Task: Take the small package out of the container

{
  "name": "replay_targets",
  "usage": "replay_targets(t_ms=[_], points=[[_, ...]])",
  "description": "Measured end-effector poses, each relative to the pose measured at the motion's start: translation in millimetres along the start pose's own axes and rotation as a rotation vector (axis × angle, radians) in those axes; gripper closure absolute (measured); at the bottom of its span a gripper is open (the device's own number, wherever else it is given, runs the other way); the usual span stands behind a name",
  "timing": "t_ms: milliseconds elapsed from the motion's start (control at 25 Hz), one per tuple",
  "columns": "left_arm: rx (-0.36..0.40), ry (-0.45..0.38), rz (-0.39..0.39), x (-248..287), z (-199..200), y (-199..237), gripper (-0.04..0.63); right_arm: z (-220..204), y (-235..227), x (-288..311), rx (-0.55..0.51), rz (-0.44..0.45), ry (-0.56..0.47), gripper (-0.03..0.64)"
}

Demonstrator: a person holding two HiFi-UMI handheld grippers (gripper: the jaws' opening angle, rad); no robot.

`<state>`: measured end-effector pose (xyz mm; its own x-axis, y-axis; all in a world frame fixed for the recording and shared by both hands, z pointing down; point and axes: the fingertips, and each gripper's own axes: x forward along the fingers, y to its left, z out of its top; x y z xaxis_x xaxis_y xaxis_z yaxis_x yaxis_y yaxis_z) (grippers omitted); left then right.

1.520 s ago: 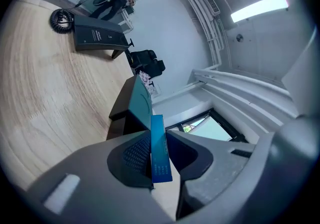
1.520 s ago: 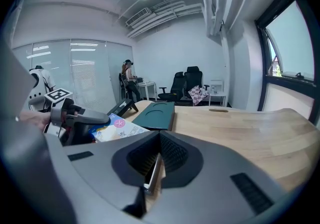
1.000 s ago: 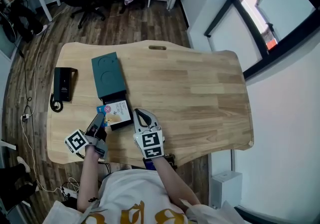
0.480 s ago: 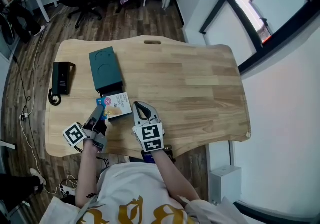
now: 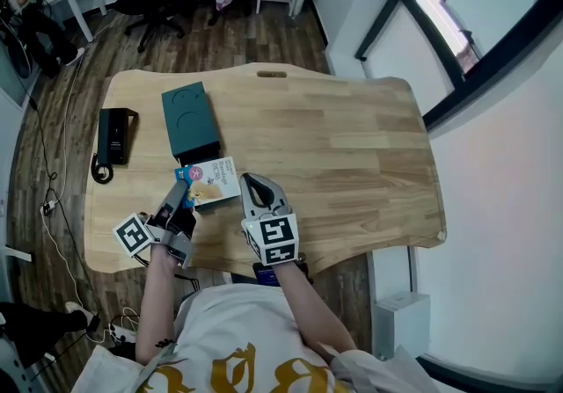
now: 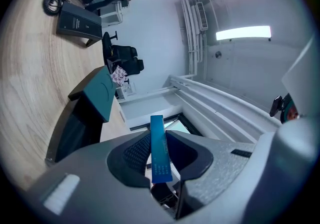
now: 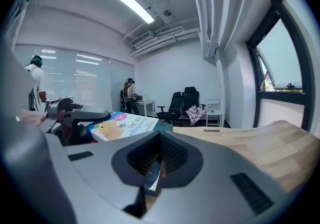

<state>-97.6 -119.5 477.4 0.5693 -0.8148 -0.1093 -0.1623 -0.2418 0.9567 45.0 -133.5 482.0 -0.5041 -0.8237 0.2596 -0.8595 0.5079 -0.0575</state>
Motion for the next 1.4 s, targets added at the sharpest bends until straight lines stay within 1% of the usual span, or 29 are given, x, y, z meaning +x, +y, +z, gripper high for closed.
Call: replay_targets(t_ms=[80,240,480,640,800,1040,1200,1400], points=[[-0.004,-0.005,-0.01,-0.2,3.3,-2.0,0.5,3.4,-0.4,1.4,-0.008,-0.001,-0.007,0.612],[-0.02,-0.02,-0.016,0.6,8.2,-1.2,0.5,-3.2,-1.9,7.6,-0.005,0.008,0.015,0.612],[-0.027,-0.02,-0.017,5.7,11.4,0.0,0.5,-5.8,-5.2,11.9,-0.008,0.006,0.043,0.612],[-0.015,-0.011,-0.014,12.9,13.0,2.8,0.5,-6.7,-11.5,15.1,-0.013,-0.004,0.053,0.612],[-0.018,-0.019,-0.022,19.6,15.8,2.1,0.5,-9.9,-16.9,17.0,-0.022,-0.001,0.067,0.612],[-0.028,-0.035,-0.015,18.4,20.9,7.1,0.5,-14.0,-15.7,24.0,-0.021,0.015,0.077,0.612],[-0.011,-0.023,-0.004,17.9,27.0,8.5,0.5,-12.3,-11.5,32.6,-0.028,0.033,0.078,0.612],[-0.022,-0.052,0.0,11.4,33.2,9.4,0.5,-10.8,-8.3,30.4,-0.035,0.046,0.082,0.612]])
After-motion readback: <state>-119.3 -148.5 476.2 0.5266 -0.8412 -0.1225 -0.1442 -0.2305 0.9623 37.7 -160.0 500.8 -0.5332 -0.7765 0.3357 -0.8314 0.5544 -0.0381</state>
